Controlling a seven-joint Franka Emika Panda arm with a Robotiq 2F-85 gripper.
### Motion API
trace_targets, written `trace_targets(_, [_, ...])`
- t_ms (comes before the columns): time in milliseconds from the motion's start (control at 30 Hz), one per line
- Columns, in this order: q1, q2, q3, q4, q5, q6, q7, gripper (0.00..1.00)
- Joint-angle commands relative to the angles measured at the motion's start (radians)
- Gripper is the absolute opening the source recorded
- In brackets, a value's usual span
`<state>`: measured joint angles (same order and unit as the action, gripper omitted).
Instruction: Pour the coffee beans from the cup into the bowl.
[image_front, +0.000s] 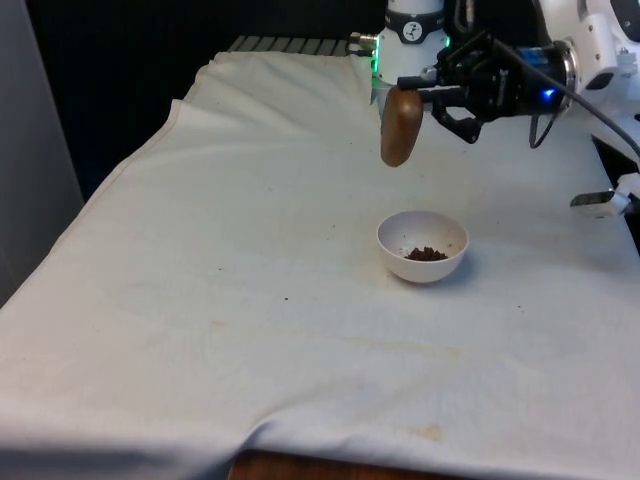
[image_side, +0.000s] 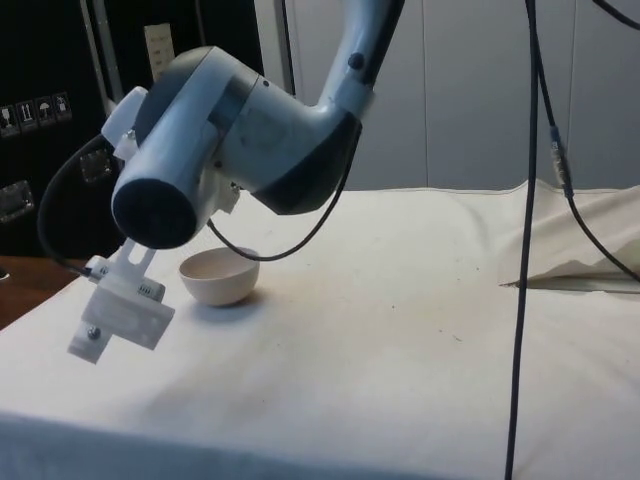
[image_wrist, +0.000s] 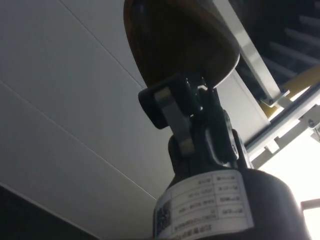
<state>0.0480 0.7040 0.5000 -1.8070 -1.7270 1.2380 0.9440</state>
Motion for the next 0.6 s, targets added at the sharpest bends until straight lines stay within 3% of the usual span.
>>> trace_targets(0, [-0.009,-0.006,0.005,-0.003,0.010,0.010,0.000,0.01])
trace_targets(33, [-0.010,-0.008,0.006,-0.002,0.015,0.010,0.000,0.01])
trace_targets(67, [-0.001,-0.002,0.000,0.000,0.004,0.000,0.001,0.01])
trace_targets(133, [-0.014,-0.011,0.005,-0.002,0.030,0.010,0.002,0.01])
trace_targets(267, [-0.021,-0.014,0.004,-0.003,0.054,0.009,0.006,0.01])
trace_targets(300, [-0.013,-0.010,0.000,0.000,0.044,0.000,0.007,0.01])
trace_targets(333, [-0.022,-0.014,0.004,-0.003,0.058,0.009,0.006,0.01])
trace_targets(500, [-0.032,-0.017,0.002,-0.004,0.082,0.008,0.006,0.01])
trace_targets(533, [-0.024,-0.011,-0.003,0.000,0.074,0.000,0.008,0.01])
trace_targets(567, [-0.033,-0.017,0.001,-0.004,0.086,0.008,0.006,0.01])
